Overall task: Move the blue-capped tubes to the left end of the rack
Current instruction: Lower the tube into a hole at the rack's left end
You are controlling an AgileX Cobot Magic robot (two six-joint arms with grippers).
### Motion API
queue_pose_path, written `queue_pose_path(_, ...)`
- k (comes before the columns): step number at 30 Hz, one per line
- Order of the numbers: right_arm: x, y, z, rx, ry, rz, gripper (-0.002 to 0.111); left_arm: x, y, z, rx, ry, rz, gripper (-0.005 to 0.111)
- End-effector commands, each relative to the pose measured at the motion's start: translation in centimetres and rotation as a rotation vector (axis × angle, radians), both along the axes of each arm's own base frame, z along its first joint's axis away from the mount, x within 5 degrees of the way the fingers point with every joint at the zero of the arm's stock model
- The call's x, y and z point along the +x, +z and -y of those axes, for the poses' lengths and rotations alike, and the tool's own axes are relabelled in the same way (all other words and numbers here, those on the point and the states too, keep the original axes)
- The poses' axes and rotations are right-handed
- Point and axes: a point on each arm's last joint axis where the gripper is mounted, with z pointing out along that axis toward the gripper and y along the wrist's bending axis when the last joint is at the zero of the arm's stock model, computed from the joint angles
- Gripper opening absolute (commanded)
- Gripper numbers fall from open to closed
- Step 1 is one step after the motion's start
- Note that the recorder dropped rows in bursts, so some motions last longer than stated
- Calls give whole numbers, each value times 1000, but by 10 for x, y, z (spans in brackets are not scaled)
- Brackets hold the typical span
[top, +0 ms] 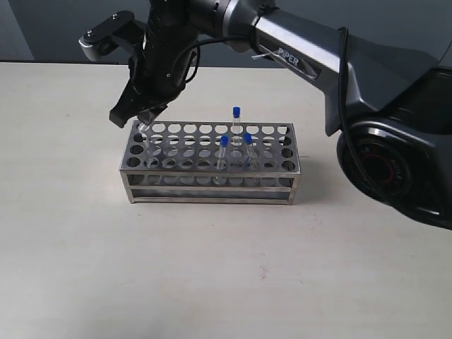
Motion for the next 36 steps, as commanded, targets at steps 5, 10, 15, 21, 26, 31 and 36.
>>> queue_pose_path(5,-4,0,-11,94,3,-17,0,-1,3,1,-9,-12,15,1)
queue_pose_path(10,-1,4,-16,171,-14,11,0,-1,3,1,-9,-12,15,1)
queue_pose_path(15,0,5,-21,227,-27,6,0,-1,3,1,-9,-12,15,1)
queue_pose_path(21,-4,-15,-20,155,-14,-75,0,-1,3,1,-9,-12,15,1)
queue_pose_path(26,-4,-25,-21,136,-12,-106,0,-1,3,1,-9,-12,15,1)
queue_pose_path(31,-3,-30,-22,134,-17,-103,4,-1,3,1,-9,-12,15,1)
queue_pose_path(36,-3,-31,-22,133,-18,-101,35,-1,3,1,-9,-12,15,1)
